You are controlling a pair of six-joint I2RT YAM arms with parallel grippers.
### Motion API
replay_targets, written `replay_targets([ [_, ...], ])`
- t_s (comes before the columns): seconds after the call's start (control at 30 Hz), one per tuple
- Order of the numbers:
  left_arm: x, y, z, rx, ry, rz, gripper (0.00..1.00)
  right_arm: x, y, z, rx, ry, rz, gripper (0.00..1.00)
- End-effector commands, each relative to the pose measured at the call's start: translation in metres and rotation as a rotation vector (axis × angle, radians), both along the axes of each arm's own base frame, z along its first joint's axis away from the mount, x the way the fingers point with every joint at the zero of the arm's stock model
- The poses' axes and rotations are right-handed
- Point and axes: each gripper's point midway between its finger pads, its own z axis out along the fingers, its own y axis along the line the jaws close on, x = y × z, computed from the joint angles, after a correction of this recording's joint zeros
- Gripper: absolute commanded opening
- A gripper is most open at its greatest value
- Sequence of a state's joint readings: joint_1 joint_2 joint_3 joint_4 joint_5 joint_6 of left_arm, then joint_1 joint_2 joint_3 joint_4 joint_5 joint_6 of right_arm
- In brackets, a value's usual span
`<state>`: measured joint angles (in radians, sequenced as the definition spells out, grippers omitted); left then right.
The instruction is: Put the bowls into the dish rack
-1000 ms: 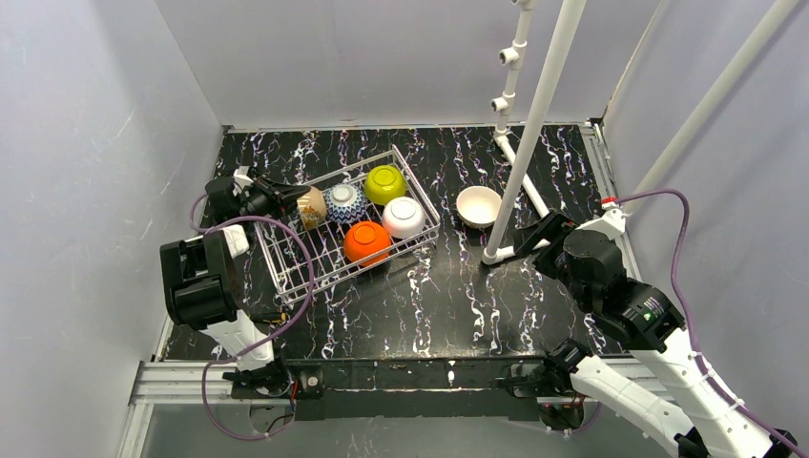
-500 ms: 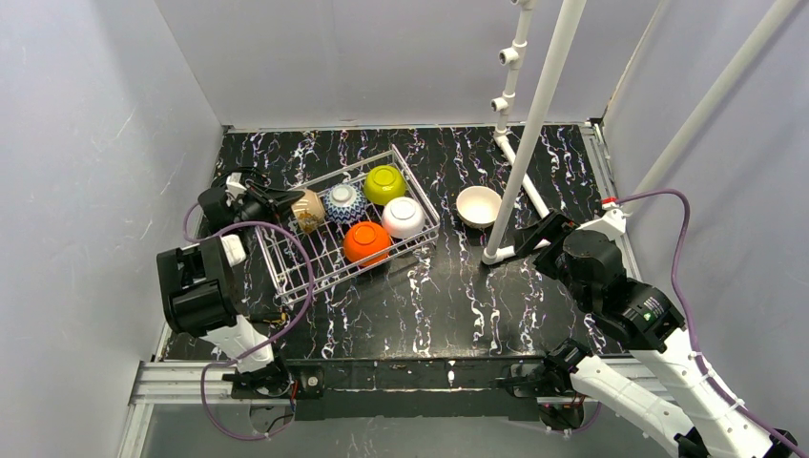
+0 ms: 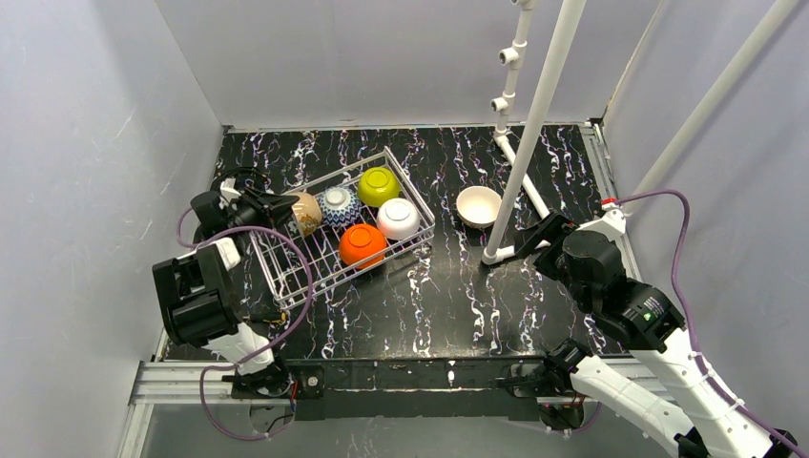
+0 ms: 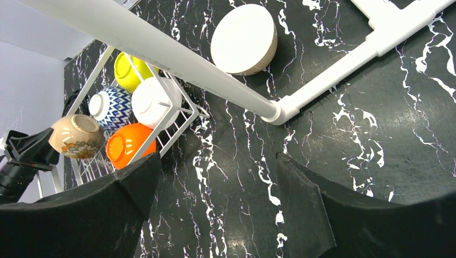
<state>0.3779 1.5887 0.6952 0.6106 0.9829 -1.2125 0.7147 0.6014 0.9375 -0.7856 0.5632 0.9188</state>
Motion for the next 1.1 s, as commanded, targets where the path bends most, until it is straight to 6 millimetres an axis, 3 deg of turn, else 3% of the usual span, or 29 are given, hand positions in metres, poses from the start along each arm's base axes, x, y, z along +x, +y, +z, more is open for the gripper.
replay_targets([
  [0.0, -0.006, 0.008, 0.008, 0.098, -0.031, 0.013, 0.25, 0.002, -0.004, 0.004, 0.013, -0.02, -0.03, 0.86],
  [0.4, -0.027, 0.018, 0.007, 0.341, 0.064, -0.022, 0.28, 0.002, -0.002, 0.0, 0.013, -0.013, -0.023, 0.86],
  [0.53, -0.032, 0.022, 0.011, 0.406, 0.074, -0.022, 0.24, 0.003, 0.0, -0.001, 0.016, -0.011, -0.019, 0.86],
  [0.77, -0.04, 0.022, -0.004, 0.423, 0.101, -0.034, 0.17, 0.003, 0.0, -0.001, 0.017, -0.012, -0.018, 0.86],
  [1.07, -0.04, 0.027, -0.001, 0.464, 0.101, -0.015, 0.19, 0.002, -0.002, -0.001, 0.018, -0.011, -0.023, 0.86],
])
